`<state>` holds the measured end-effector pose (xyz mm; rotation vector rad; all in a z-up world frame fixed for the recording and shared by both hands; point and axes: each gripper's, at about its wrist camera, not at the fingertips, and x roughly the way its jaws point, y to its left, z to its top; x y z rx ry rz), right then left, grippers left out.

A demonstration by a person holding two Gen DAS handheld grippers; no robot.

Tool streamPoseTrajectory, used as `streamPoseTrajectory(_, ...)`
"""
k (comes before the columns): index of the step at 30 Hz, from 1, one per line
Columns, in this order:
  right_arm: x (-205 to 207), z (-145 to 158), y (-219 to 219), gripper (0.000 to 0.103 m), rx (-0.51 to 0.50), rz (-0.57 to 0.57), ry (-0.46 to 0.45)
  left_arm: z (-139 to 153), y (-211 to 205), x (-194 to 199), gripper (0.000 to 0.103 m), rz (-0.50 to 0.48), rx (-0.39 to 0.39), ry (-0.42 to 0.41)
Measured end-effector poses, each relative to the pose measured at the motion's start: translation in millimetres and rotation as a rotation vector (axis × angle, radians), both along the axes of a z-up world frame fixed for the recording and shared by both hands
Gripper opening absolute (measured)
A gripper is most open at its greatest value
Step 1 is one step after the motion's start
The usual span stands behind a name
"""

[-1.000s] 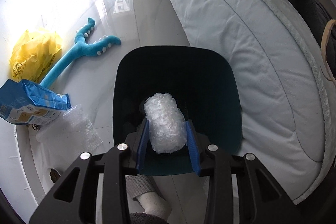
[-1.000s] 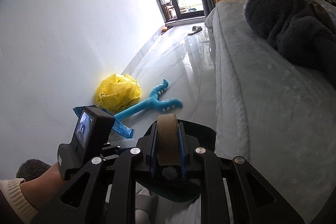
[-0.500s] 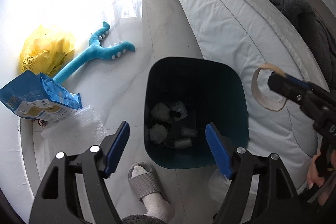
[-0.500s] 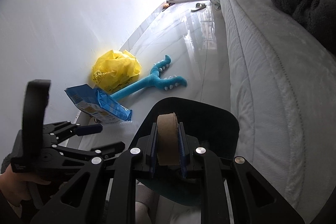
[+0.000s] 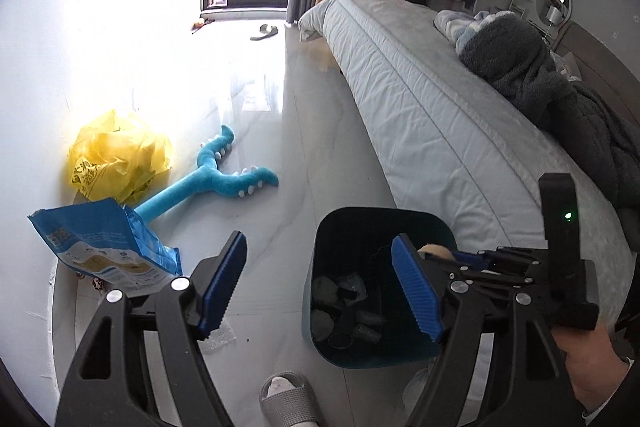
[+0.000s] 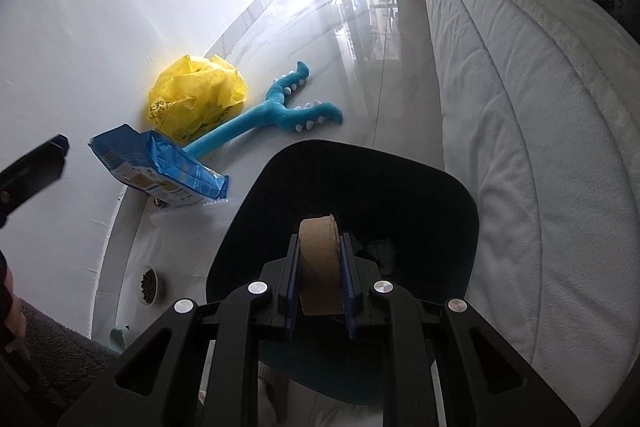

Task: Collect trash
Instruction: 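Open both tools over the teal bin to drop the bubble wrap and tape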

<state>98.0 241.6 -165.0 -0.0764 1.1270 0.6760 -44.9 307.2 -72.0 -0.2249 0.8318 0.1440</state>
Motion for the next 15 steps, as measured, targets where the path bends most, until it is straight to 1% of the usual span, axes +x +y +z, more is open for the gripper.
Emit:
streamPoseTrajectory(8, 2.8, -16.3, -2.9, 0.020, -0.073, -0.031, 0.030, 30.0, -6.6, -8.4, 0.078, -0.018, 0.029, -0.142)
streamPoseTrajectory(9, 2.7, -17.4, -3.6, 0.027, -0.078, -0.032, 0.035, 33.0, -7.7, -9.4, 0.078, -0.019, 0.037, -0.158)
streamPoseTrajectory(10, 2.8, -18.2, -3.9, 0.041, -0.080, -0.033, 0.037, 35.6, -8.5, -10.4, 0.078, -0.017, 0.045, -0.173)
streamPoseTrajectory(11, 2.0, -18.3, -3.7, 0.046, -0.082, -0.034, 0.035, 37.9, -9.0, -11.4, 0.078, -0.015, 0.052, -0.185)
streamPoseTrajectory(12, 1.7, -17.9, -3.3, 0.048, -0.083, -0.033, 0.034, 40.0, -9.0, -12.6, 0.078, -0.011, 0.056, -0.197)
streamPoseTrajectory(15, 0.0, -17.9, -0.2, 0.048, -0.097, -0.024, 0.026, 46.8, -10.0, -15.3, 0.080, -0.001, 0.071, -0.232)
